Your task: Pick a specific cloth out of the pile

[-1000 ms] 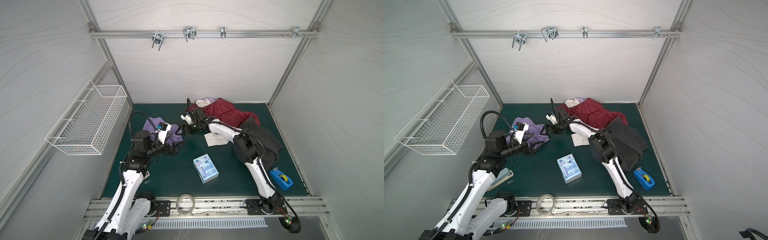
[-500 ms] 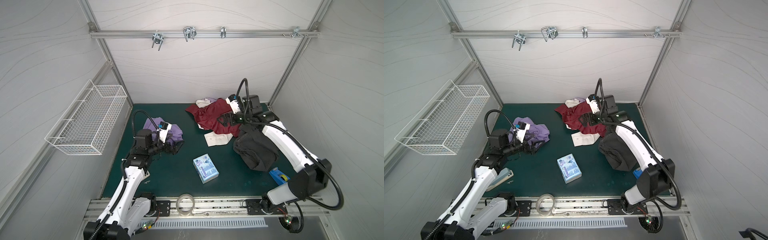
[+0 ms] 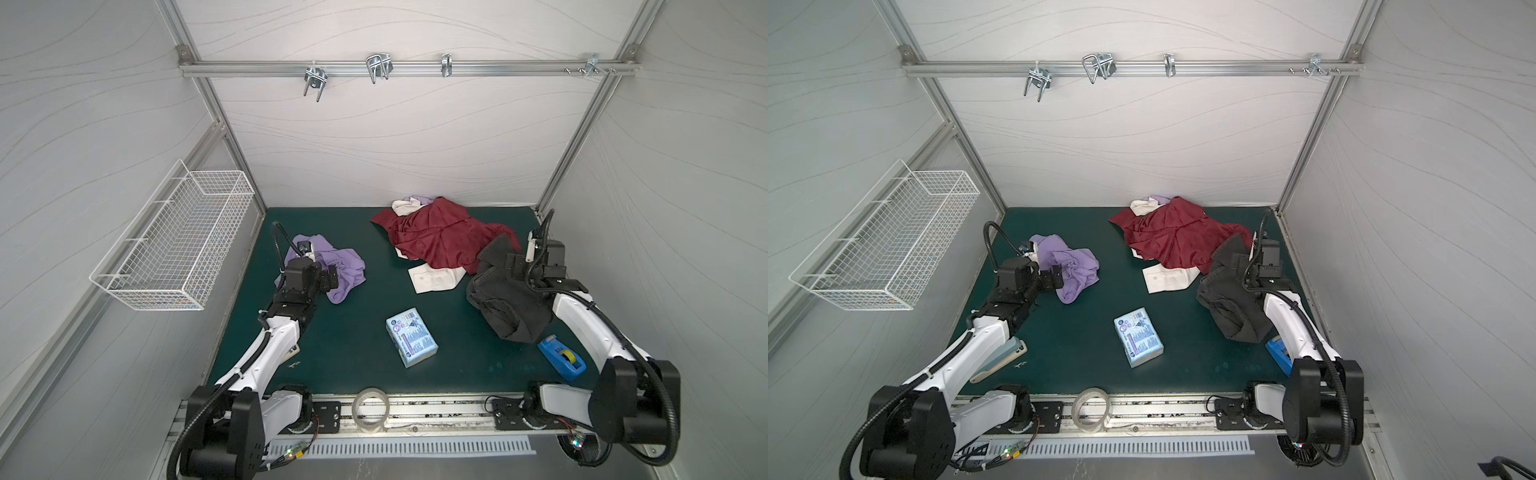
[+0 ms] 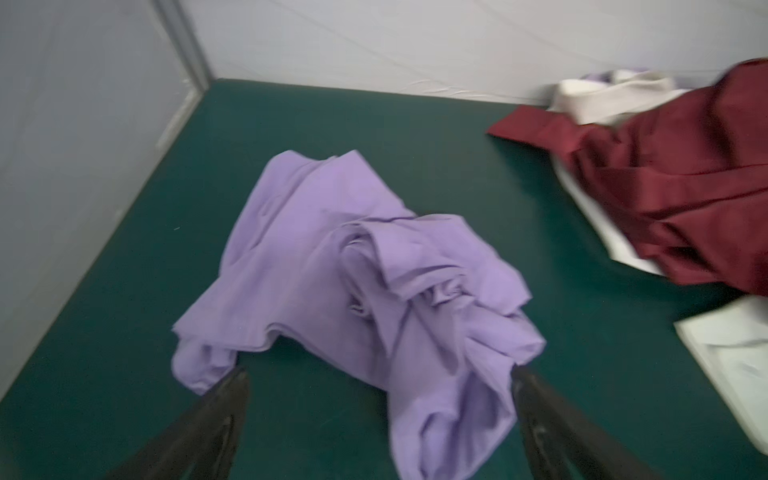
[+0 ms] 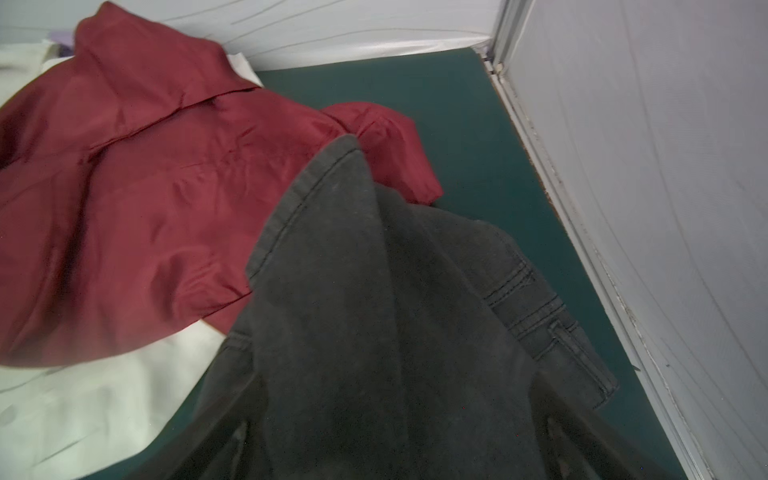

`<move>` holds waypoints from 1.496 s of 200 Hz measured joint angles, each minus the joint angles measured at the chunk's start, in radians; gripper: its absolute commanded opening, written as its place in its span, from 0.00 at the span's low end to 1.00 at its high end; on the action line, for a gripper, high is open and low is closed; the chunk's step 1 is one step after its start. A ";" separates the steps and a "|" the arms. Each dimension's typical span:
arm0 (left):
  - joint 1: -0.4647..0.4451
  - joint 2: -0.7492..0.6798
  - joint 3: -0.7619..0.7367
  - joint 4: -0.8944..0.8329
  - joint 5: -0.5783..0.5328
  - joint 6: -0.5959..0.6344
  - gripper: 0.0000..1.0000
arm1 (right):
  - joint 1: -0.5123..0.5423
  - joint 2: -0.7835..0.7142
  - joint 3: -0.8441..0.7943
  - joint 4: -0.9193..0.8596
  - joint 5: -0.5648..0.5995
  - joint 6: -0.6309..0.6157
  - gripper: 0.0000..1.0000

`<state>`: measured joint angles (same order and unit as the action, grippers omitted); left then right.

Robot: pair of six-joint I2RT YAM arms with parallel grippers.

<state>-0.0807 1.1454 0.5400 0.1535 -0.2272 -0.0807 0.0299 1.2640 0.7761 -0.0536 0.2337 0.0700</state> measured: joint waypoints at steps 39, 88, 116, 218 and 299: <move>0.006 0.129 -0.128 0.221 -0.137 0.002 0.98 | -0.002 0.132 -0.113 0.217 0.016 0.016 0.99; 0.009 0.245 -0.166 0.512 -0.185 0.021 0.99 | 0.008 0.161 -0.275 0.524 0.025 0.070 0.99; 0.017 0.306 -0.216 0.645 -0.170 0.027 0.99 | 0.030 0.191 -0.362 0.692 0.039 0.074 0.99; 0.109 0.404 -0.195 0.754 0.050 0.031 0.97 | 0.131 0.273 -0.365 0.887 0.053 -0.050 0.99; 0.121 0.404 -0.145 0.682 0.090 0.017 0.99 | 0.066 0.293 -0.335 0.856 -0.093 -0.041 0.99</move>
<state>0.0402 1.5494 0.3954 0.8356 -0.1371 -0.0639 0.0956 1.5570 0.4412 0.8024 0.1402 0.0292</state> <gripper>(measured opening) 0.991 0.989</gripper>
